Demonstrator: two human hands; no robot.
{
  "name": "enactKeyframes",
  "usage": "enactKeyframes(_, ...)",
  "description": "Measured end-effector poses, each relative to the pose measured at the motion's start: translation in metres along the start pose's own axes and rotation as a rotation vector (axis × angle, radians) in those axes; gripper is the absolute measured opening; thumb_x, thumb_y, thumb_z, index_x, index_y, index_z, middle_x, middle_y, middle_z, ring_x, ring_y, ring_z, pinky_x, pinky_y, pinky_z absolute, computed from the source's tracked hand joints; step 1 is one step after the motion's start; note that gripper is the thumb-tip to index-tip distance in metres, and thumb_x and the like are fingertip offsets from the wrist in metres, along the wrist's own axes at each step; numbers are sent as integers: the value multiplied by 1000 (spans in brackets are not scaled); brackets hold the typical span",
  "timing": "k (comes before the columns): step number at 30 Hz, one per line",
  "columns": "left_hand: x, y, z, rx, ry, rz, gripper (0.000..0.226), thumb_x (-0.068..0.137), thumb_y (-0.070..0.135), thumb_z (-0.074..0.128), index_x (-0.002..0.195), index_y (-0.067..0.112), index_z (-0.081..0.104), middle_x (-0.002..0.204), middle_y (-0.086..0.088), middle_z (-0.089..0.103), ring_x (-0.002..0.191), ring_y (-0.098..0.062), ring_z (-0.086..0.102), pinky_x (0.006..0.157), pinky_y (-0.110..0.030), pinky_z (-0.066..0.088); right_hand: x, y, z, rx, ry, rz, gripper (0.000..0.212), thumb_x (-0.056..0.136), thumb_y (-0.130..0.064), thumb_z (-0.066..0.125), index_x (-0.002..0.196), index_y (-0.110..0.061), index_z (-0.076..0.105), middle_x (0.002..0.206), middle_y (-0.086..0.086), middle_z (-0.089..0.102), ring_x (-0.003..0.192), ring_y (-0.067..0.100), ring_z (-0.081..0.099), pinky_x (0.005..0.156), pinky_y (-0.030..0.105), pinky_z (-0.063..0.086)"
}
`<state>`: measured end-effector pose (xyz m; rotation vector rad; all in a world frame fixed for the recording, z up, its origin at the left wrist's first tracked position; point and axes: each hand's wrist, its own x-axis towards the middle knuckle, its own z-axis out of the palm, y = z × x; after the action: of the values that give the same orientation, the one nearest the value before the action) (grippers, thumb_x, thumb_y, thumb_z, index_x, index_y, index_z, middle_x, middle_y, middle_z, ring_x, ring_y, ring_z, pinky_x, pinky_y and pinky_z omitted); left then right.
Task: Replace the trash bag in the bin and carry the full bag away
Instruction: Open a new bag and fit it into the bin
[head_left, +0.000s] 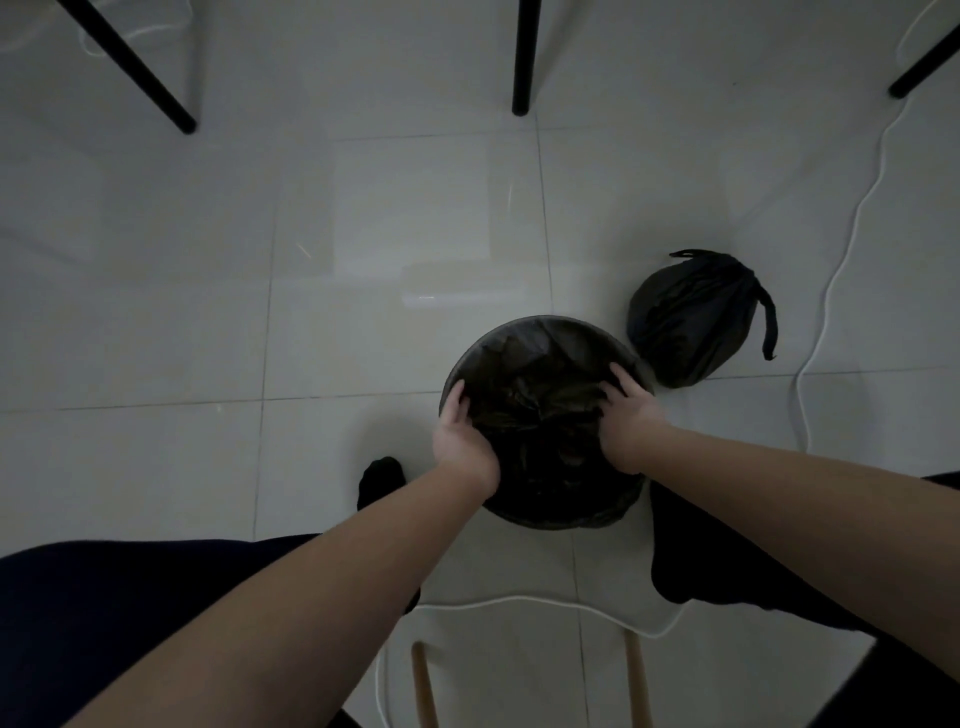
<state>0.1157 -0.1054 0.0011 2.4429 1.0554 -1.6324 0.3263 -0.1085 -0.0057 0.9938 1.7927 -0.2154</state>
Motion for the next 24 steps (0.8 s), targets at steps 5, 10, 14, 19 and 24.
enactKeyframes(5,9,-22,-4,68,128,-75,65,107,51,21,166,25,11,174,-9,0,158,-35,-17,103,-65,-39,1,-17,1,167,-147,-66,60,103,-49,31,160,-30,29,166,5,30,153,34,20,119,66,-11)
enactKeyframes(10,7,-7,-13,-229,265,11,64,106,46,23,163,18,29,174,-12,11,160,-34,-2,125,-56,-12,-7,-16,-22,235,319,-109,37,99,-35,44,126,-20,63,128,5,64,120,29,54,108,48,30)
enactKeyframes(14,7,11,-1,-350,91,4,71,106,61,16,167,26,9,175,-8,5,161,-31,-1,127,-53,-10,6,-10,-15,152,132,-24,52,103,-41,36,150,-23,48,152,8,50,143,33,37,122,62,6)
enactKeyframes(19,10,4,4,-136,7,3,79,101,70,12,166,27,-3,175,-6,3,161,-30,-6,123,-55,-21,6,-13,-2,117,-127,-90,55,105,-42,36,157,-26,37,163,5,36,155,32,17,120,64,-15)
enactKeyframes(24,13,-3,0,-78,45,75,72,104,63,18,167,27,13,174,-7,10,161,-30,-5,119,-57,-26,-5,-23,-14,291,220,-138,32,98,-32,46,122,-21,64,127,6,64,121,31,54,109,50,34)
